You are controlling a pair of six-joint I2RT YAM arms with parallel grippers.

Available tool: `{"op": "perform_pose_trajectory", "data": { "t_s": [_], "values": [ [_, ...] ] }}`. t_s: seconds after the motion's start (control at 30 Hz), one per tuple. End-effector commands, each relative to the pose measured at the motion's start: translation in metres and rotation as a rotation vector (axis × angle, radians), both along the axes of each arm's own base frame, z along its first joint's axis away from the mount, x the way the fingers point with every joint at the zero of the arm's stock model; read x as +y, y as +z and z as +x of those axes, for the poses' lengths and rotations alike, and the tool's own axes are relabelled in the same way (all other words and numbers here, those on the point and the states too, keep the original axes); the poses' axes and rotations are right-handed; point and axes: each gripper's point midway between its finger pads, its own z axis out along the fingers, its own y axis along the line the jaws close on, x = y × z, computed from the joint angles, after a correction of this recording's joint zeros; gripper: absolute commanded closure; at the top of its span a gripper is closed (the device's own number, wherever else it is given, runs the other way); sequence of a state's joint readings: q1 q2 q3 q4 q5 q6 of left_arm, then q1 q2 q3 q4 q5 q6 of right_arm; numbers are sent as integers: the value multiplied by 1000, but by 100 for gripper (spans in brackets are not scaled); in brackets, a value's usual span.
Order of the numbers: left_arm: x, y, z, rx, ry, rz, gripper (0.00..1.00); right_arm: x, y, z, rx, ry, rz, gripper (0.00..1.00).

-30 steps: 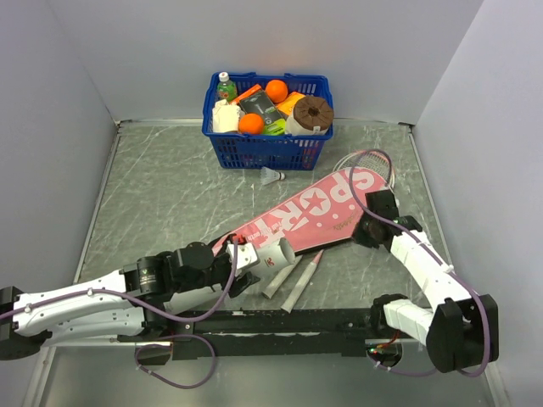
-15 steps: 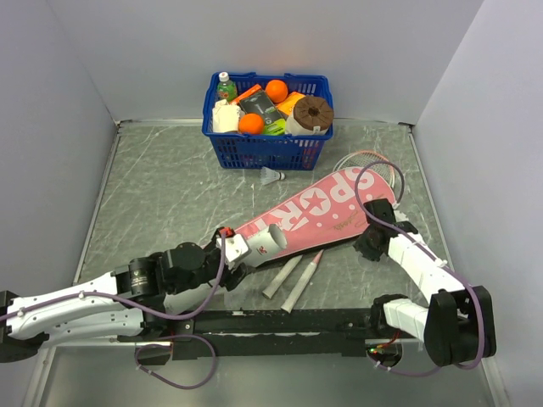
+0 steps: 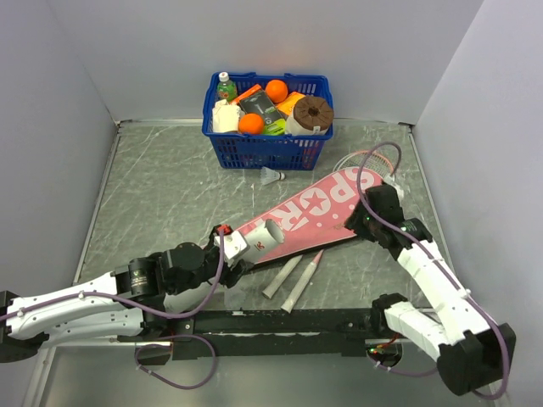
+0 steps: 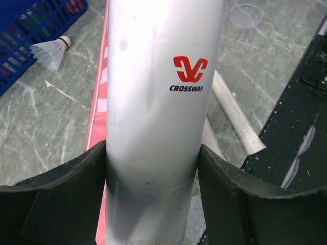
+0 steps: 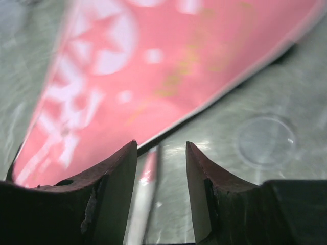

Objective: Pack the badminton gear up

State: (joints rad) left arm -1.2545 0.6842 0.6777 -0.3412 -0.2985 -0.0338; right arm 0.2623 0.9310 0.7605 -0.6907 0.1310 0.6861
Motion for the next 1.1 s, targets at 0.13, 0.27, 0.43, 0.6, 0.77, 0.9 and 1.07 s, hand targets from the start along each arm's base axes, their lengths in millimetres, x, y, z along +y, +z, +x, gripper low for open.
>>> {"op": "perform_pose_trajectory", "data": {
  "t_s": [0.13,0.27,0.43,0.6,0.77,0.9,1.07],
  "values": [
    [24,30,28,-19,253,-106,99,112,27,-30,-85,590,34,48],
    [37,33,38,-35,349,-104,99,161,17,-62,-126,830,100,46],
    [45,29,46,-18,438,-94,99,214,16,-107,-156,1057,199,44],
    [56,23,55,-10,557,-75,99,244,8,-135,-94,1032,335,42],
    [71,21,58,3,654,-86,99,278,6,-165,-6,965,474,40],
    [79,23,59,22,709,-104,99,302,4,-179,46,896,561,39],
    [84,26,60,24,745,-143,99,325,-11,-190,148,762,596,40]
  ]
}}
